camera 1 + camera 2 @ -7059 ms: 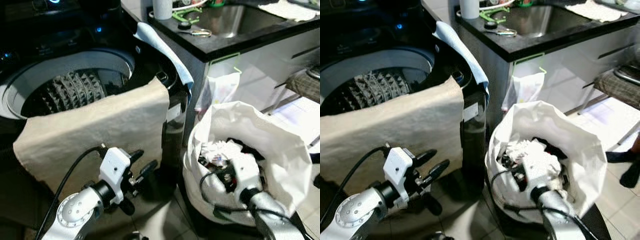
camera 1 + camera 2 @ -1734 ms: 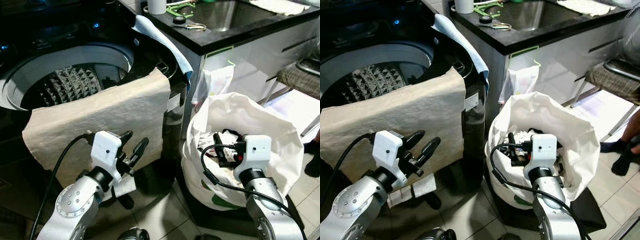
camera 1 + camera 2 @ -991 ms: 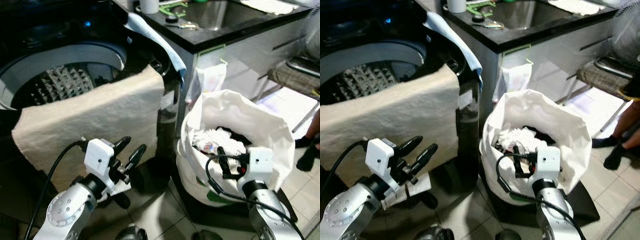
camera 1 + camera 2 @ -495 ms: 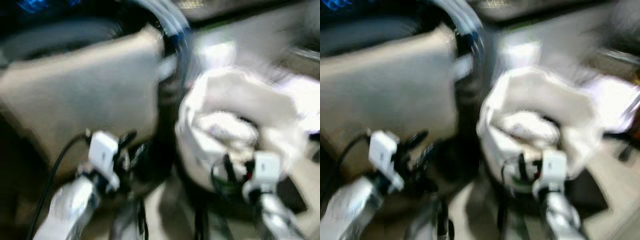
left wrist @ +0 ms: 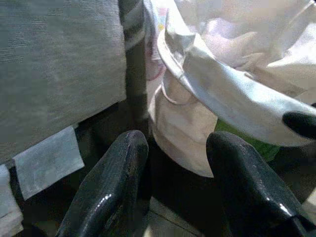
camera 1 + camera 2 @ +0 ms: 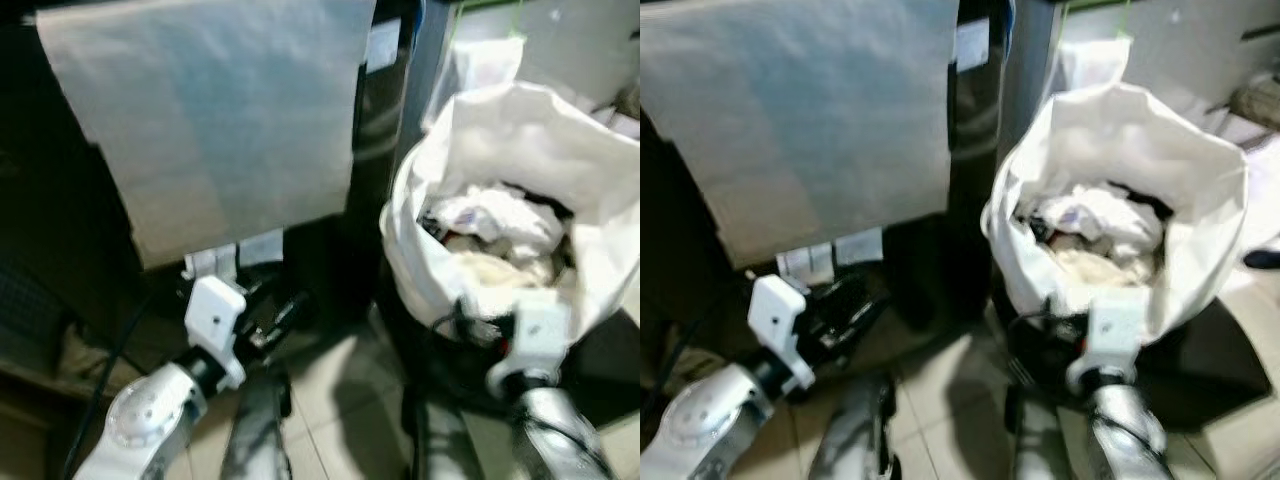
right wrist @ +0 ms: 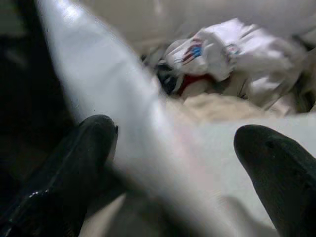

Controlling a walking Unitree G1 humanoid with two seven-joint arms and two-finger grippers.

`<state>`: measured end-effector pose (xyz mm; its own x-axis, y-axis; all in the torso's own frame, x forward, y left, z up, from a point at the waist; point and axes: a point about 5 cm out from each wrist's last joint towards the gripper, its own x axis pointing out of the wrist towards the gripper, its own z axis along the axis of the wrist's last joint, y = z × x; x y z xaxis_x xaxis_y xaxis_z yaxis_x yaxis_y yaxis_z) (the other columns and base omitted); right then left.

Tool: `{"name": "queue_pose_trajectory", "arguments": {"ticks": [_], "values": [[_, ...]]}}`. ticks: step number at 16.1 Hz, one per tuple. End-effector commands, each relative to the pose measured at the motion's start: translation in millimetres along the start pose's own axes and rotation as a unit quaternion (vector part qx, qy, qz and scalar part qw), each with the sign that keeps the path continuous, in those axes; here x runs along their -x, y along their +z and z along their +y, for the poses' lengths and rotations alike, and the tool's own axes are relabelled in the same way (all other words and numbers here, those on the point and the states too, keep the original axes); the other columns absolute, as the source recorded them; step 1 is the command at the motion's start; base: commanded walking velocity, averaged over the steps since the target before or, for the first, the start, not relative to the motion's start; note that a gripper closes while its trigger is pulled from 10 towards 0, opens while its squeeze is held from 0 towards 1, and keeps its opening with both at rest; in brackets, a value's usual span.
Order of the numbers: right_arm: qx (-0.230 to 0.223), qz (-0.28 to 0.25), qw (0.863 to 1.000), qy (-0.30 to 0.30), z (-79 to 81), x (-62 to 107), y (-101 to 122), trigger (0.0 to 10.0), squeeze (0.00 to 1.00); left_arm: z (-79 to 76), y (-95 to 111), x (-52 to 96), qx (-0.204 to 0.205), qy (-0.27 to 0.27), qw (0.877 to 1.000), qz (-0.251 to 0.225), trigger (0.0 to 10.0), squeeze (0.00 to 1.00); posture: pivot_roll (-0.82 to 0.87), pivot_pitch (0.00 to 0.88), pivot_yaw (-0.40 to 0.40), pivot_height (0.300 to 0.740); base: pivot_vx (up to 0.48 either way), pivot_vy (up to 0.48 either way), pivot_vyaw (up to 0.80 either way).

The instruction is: Clothes washing

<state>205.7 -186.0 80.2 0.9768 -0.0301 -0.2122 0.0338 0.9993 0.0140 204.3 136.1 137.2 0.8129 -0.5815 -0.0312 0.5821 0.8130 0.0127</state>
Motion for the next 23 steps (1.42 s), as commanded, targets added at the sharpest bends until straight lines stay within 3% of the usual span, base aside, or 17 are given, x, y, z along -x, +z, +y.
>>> {"name": "queue_pose_trajectory", "arguments": {"ticks": [1,3,6,8,10,12,17,21,23], "values": [[-0.005,-0.008,1.000,-0.004,-3.5,1.6,3,10.0,0.00,-0.6,4,-1.0,-0.004,-0.006,1.000,-0.005,10.0,0.00,-0.03,0.097,0.092,0.595,0.000,0.000,0.00],[-0.017,-0.030,0.999,-0.008,-6.0,3.0,10,10.0,0.00,-2.0,7,-1.8,0.000,-0.013,1.000,-0.011,10.0,0.00,-0.03,0.096,0.098,0.595,0.000,0.000,0.00],[-0.039,-0.118,0.992,0.010,-9.8,4.7,40,10.0,0.00,-4.4,20,-5.8,0.013,-0.027,0.999,-0.035,10.0,0.00,-0.03,0.104,0.103,0.595,0.000,0.000,0.00],[-0.034,-0.141,0.989,-0.013,-16.6,3.7,50,10.0,0.00,7.4,28,-12.7,0.003,0.020,0.999,-0.047,10.0,0.00,-0.03,0.106,0.103,0.595,0.000,0.000,0.00],[-0.036,-0.150,0.988,-0.028,-19.0,1.6,59,10.0,0.00,9.2,35,-16.4,0.001,0.021,0.999,-0.050,10.0,0.00,-0.03,0.105,0.104,0.595,0.000,0.000,0.00],[-0.030,-0.134,0.990,-0.027,-16.8,-0.2,61,10.0,0.00,7.9,41,-21.6,-0.024,0.013,0.999,-0.046,10.0,0.00,-0.04,0.106,0.108,0.595,0.000,0.000,0.00],[-0.042,-0.104,0.993,-0.023,-16.2,-1.5,56,10.0,0.00,9.1,64,-30.6,-0.011,0.007,0.998,-0.064,10.0,0.00,-0.03,0.104,0.112,0.595,0.000,0.000,-0.16],[-0.046,-0.095,0.994,-0.012,-11.9,-1.6,54,10.0,0.00,8.2,56,-28.4,-0.022,0.010,0.999,-0.033,10.0,0.00,-0.03,0.104,0.110,0.595,0.000,0.000,-0.80],[-0.046,-0.079,0.996,-0.007,-10.4,-0.5,48,10.0,0.00,8.1,60,-29.7,-0.017,0.012,0.999,-0.041,10.0,0.00,-0.03,0.106,0.111,0.595,0.000,0.000,-0.80]]}}
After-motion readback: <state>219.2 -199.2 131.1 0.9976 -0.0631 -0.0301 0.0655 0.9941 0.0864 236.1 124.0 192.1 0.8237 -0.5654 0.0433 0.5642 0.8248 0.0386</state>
